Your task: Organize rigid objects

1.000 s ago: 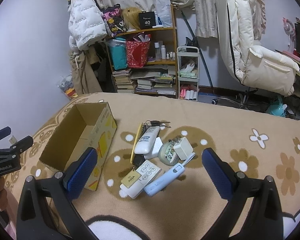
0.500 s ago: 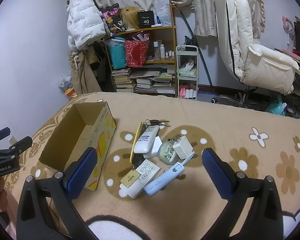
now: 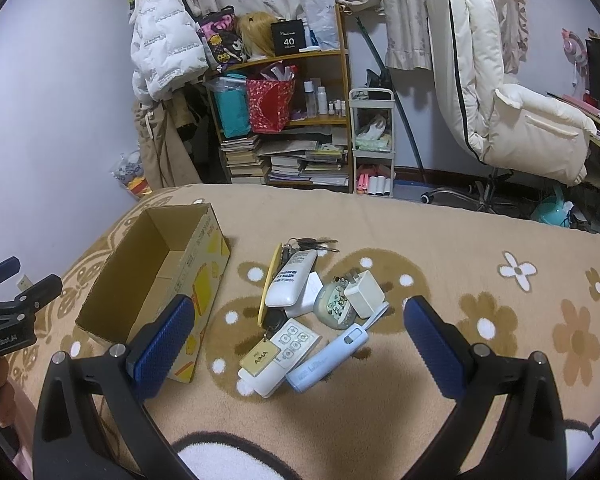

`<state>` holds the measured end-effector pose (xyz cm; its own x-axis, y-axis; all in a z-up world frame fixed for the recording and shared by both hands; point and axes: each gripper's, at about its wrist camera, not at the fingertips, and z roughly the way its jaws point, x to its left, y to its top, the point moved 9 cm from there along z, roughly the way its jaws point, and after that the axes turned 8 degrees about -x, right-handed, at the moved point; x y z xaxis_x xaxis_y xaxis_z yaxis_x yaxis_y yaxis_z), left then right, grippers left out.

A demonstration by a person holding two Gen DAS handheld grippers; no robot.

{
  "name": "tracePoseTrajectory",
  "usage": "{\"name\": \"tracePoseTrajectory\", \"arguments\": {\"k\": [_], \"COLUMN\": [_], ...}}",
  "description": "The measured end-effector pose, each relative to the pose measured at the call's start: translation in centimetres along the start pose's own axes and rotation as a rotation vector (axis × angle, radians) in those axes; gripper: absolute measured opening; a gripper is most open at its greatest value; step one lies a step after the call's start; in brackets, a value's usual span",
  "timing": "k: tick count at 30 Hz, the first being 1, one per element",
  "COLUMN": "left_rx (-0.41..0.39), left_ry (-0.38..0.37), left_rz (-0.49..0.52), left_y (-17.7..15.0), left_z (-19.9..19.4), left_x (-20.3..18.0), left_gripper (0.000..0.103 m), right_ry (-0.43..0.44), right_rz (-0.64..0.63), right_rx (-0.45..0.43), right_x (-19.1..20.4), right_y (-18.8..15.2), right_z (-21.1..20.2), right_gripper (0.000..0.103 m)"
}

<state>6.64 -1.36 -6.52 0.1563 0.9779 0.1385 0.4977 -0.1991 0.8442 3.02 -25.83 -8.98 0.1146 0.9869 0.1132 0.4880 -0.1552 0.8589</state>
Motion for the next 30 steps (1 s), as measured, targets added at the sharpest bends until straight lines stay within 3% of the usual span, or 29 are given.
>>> {"name": "tracePoseTrajectory", "arguments": {"k": [13,21,26,30], "left_rx": [0.063,0.2,0.25,0.306], "left_ry": [0.009,-0.01,0.017,0.036], "left_rz": [-0.007,-0.06,-0.1,-0.108], "left_y": [1.8,0.3,-0.9,-2.6], "left_z": [5.6,11.3,13.6,14.8], "left_x": [1.7,2.9,3.6,4.1], "left_gripper": [0.102,0.102,0.102,0.1], "right_ry": [-0.011,-0.048,-0.07,-0.139], "right_rz": [-0.002,0.018,0.029,0.03], "right_rx": [0.07,0.159,0.22,0.288], "right_x": [-0.2,-1.3,-2.3,-3.5], "right_y": [-0.4,-1.5,-2.8,-4.3], "right_z": [3.6,8.1,10.1,11.7], "right_gripper": [0.103,0.103,0.103,0.103]}}
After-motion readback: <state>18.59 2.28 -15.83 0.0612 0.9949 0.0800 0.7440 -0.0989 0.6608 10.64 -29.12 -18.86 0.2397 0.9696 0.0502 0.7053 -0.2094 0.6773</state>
